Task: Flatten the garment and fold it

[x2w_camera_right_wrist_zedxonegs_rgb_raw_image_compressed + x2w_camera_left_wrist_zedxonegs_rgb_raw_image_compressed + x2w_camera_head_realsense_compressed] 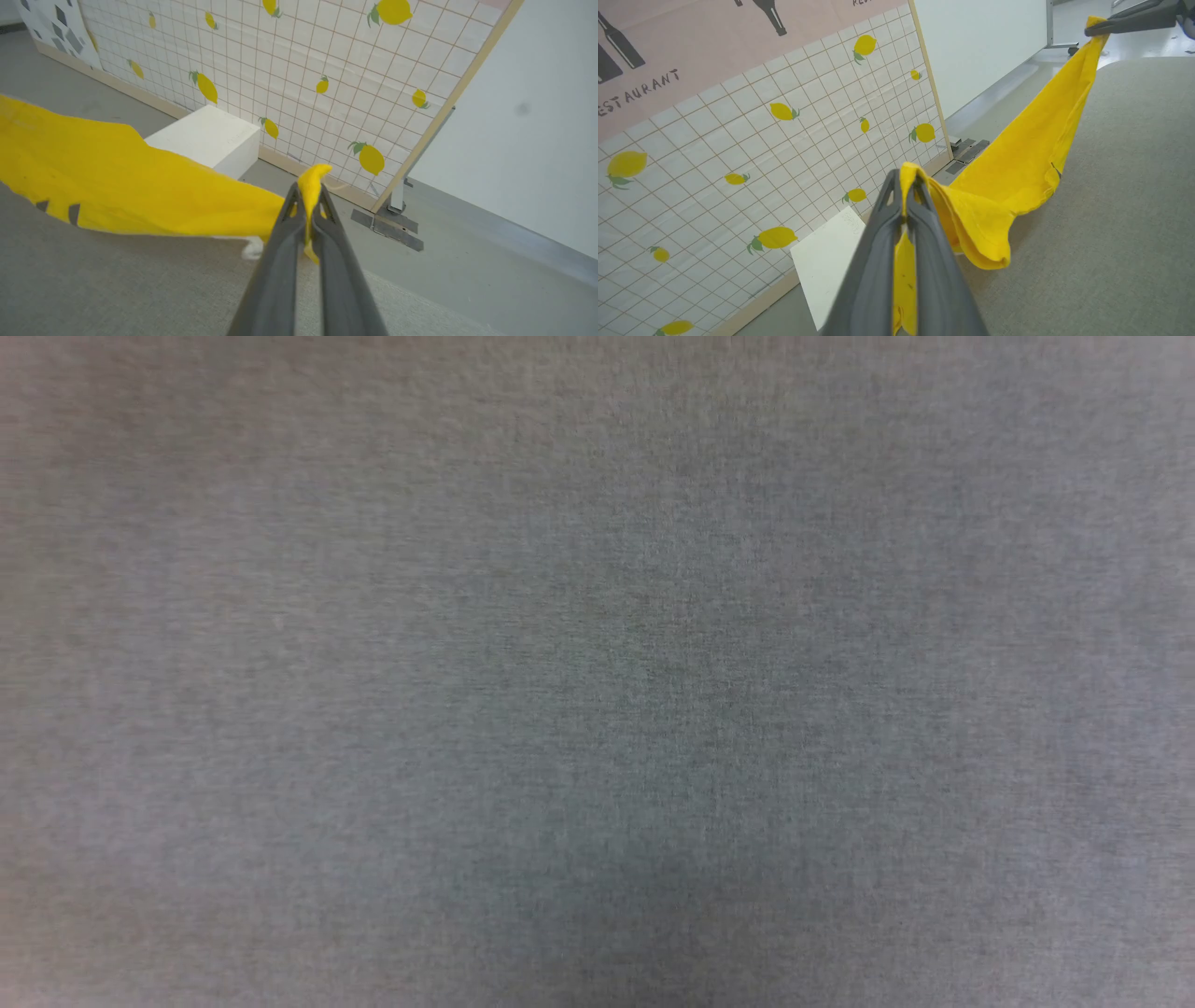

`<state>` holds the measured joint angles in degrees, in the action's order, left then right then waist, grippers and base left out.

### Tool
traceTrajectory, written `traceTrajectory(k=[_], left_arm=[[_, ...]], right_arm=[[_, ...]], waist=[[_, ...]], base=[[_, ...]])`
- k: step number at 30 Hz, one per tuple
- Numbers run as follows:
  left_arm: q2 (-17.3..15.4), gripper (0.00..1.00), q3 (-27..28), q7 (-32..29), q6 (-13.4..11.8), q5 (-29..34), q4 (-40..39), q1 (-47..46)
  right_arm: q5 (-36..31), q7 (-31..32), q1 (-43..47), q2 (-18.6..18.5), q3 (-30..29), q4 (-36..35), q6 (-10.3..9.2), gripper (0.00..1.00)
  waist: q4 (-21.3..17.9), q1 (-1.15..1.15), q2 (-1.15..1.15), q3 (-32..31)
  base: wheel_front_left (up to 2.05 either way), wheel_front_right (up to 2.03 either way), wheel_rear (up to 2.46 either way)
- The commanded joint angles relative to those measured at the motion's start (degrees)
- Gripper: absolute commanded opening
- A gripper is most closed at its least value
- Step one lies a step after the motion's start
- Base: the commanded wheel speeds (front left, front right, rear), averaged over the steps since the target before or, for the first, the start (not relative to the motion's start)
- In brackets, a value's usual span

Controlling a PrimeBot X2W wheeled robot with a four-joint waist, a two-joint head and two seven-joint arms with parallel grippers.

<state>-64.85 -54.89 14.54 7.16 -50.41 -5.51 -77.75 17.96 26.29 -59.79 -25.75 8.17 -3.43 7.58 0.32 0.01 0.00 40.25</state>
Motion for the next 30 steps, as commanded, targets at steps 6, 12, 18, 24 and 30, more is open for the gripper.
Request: traceTrajectory(k=[6,12,18,24,30], left_arm=[[1.3,0.00,1.7,0.4,-4.7,1.3,-8.2,20.0],[5.5,0.00,3.1,0.4,-9.6,1.4,-10.9,37.6],[6.6,0.00,-0.7,-0.2,-11.4,-1.5,-9.6,50.5],[7.4,0.00,-4.9,-5.4,-13.0,-8.6,-9.5,57.4],[6.8,0.00,-6.2,-8.7,-16.2,-15.7,-8.5,62.6]], right_arm=[[1.7,3.2,25.4,2.1,-11.8,-13.6,-0.09,0.00],[2.7,2.1,42.9,7.3,-15.8,-19.5,-0.09,0.00],[3.1,0.2,53.5,10.3,-15.9,-19.7,-0.09,0.00],[2.5,0.0,62.9,10.8,-16.9,-17.5,-0.09,0.00],[1.4,0.4,70.3,11.0,-17.0,-15.1,-0.09,0.00]], waist=[[1.4,-0.01,0.00,-7.7],[1.6,-0.01,0.00,-11.5],[1.8,-0.01,0.00,-15.3],[2.6,-0.01,0.00,-19.1],[2.4,-0.01,0.00,-21.7]], base=[[0.00,0.00,0.00],[0.00,0.00,0.00],[0.00,0.00,0.00],[0.00,0.00,0.00],[0.00,0.00,0.00]])
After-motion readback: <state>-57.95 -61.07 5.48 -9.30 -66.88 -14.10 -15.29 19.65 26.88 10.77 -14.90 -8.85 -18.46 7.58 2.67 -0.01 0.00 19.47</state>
